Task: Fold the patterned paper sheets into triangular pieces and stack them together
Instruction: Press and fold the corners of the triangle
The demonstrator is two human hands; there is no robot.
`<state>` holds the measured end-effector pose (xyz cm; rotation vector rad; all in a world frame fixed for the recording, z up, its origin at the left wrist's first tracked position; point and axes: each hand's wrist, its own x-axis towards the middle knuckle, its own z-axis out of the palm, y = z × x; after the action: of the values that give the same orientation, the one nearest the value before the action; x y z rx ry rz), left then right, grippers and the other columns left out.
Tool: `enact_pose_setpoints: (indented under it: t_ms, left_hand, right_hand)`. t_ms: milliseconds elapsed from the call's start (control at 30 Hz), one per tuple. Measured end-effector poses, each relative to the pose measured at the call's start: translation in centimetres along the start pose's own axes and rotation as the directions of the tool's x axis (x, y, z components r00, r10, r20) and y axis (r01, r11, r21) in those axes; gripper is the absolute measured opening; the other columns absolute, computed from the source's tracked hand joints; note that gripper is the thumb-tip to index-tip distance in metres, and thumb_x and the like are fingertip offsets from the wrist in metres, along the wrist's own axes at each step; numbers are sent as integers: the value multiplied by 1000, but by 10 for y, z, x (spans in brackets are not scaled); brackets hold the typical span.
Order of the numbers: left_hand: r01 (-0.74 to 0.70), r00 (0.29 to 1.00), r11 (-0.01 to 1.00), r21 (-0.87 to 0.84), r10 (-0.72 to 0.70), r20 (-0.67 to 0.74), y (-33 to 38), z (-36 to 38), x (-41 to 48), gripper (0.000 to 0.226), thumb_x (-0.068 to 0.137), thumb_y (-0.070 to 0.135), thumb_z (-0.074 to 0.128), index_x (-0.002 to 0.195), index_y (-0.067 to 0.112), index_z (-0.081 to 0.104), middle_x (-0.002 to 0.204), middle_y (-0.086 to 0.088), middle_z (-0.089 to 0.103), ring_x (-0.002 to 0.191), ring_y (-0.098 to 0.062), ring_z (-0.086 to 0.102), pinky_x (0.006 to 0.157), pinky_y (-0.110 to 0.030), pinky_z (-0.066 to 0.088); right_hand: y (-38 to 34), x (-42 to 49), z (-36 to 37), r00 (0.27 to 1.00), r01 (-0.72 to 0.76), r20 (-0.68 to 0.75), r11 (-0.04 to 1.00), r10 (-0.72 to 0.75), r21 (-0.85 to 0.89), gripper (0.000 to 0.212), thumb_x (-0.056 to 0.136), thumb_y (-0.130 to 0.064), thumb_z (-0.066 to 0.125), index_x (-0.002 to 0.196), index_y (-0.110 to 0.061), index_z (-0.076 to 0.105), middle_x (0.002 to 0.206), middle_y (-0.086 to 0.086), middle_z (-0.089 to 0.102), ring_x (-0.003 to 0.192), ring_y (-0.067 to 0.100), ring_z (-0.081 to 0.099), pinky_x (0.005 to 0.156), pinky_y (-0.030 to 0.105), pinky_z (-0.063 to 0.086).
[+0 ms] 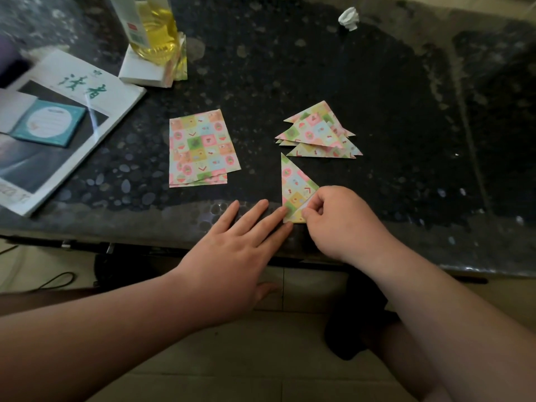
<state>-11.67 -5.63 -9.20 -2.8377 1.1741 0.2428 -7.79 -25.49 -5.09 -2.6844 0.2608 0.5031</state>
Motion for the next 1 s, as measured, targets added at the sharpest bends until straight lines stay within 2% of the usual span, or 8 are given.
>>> enact_pose_setpoints:
  t_ms: [100, 167, 333, 500, 667, 800, 933, 1000]
  left_hand:
    - [-17, 1000, 1000, 2, 17, -18, -6, -1, 0, 97, 83, 69, 59, 160, 18, 31, 167, -5, 27, 154, -29, 23, 121, -56, 28]
    - [-24, 1000, 1000, -4, 24, -21, -9, -2, 0, 97, 83, 68, 60, 160, 18, 30, 168, -3, 26, 155, -28, 22, 121, -55, 28]
    - [3, 1000, 1000, -31, -4, -19, -6, -2, 0, 101, 80, 66, 65, 161, 18, 28, 168, -2, 25, 155, -27, 22, 122, -54, 24]
    - [4, 1000, 999, -41, -4, 0, -4, -2, 0, 100, 83, 65, 62, 162, 18, 23, 170, -3, 18, 157, -28, 15, 124, -54, 17]
    - [15, 1000, 998, -64, -13, 24, -3, -4, 1, 98, 83, 64, 62, 162, 19, 24, 170, -2, 17, 157, -27, 14, 125, -54, 15]
    - [29, 999, 997, -69, -26, 41, -1, -7, 2, 98, 81, 63, 64, 161, 18, 28, 169, -3, 22, 156, -29, 18, 124, -55, 18]
    - [26, 998, 997, -78, -22, 59, 1, -8, 2, 99, 86, 63, 60, 163, 18, 18, 171, -4, 11, 158, -29, 7, 125, -57, 13]
    - [23, 998, 996, -85, -18, 60, 3, -8, 2, 98, 91, 62, 54, 164, 17, 5, 172, -4, -3, 158, -29, -6, 126, -58, 6]
  right_hand:
    - [-1, -1, 0, 1000, 2, 3, 1000, -2, -9, 12, 100, -31, 59, 89, -27, 64, 95, -6, 61, 83, 12, 59, 70, 33, 53]
    - [-2, -1, 1, 1000, 2, -5, 1000, -2, -16, 12, 100, -31, 58, 90, -27, 63, 98, -6, 59, 86, 12, 59, 72, 34, 54]
    - [-2, -1, 2, 1000, -1, -16, 1000, 1, -26, 11, 101, -32, 57, 95, -25, 65, 100, -5, 60, 84, 11, 58, 65, 31, 47]
    - [-2, -1, 2, 1000, 6, -17, 1000, -6, -18, 11, 101, -32, 58, 94, -27, 64, 100, -7, 58, 84, 10, 56, 64, 29, 46]
    - [-1, 1, 3, 1000, 7, -24, 1000, -7, -14, 10, 100, -33, 59, 92, -29, 63, 99, -7, 57, 86, 11, 57, 72, 34, 53]
    - [0, 1, 3, 1000, 11, -24, 1000, -12, -22, 11, 100, -33, 58, 91, -29, 62, 98, -7, 57, 84, 10, 56, 68, 31, 49]
    - [0, 0, 4, 999, 18, -30, 1000, -19, -22, 11, 100, -32, 57, 91, -28, 62, 99, -6, 57, 85, 11, 57, 69, 32, 51]
    - [-1, -1, 4, 999, 24, -35, 999, -25, -26, 11, 100, -32, 57, 92, -28, 62, 101, -7, 55, 87, 12, 57, 74, 35, 54]
